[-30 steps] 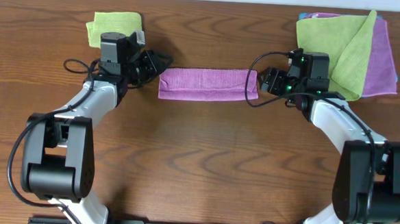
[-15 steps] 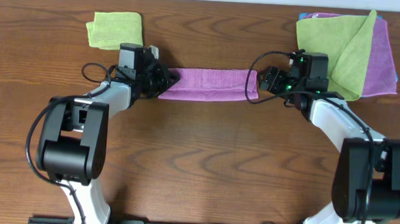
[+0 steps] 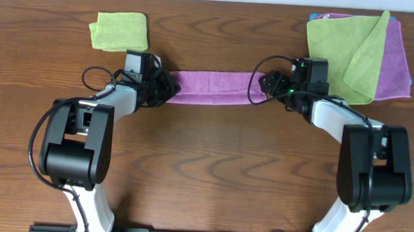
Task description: Fold the cloth
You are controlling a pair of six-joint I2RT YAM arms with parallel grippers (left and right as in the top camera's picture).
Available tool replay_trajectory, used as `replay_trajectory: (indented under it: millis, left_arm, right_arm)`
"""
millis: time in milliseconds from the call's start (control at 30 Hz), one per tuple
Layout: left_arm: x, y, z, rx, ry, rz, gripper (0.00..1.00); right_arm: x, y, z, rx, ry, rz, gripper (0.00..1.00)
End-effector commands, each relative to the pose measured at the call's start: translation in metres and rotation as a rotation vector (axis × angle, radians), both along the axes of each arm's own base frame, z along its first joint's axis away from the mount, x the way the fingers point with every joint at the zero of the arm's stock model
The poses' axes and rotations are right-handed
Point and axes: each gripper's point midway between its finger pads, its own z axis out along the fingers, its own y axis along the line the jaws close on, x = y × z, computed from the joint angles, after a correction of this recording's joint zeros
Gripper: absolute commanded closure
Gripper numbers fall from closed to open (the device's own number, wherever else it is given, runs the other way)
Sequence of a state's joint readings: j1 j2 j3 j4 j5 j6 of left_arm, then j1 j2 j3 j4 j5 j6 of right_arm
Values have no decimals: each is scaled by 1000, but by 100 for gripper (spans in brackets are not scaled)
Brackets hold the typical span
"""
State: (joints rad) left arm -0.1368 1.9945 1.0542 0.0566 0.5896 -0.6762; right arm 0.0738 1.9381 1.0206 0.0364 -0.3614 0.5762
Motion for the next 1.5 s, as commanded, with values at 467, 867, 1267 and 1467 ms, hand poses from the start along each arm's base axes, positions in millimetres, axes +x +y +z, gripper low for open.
replay_trajectory:
  millis: [467, 867, 1267, 1467]
  left_arm:
    - [-3, 1, -7, 33, 3, -6, 94]
    - [-3, 1, -7, 30, 7, -8, 94]
    - [-4, 0, -7, 24, 8, -12, 94]
    - [-4, 0, -7, 24, 8, -12, 94]
  right_arm:
    - [-10, 42, -25, 50, 66, 52, 31]
    - [0, 45, -19, 13, -6, 73, 79]
    - [8, 67, 11, 101, -106, 153, 99]
    - [7, 76, 25, 112, -135, 177, 99]
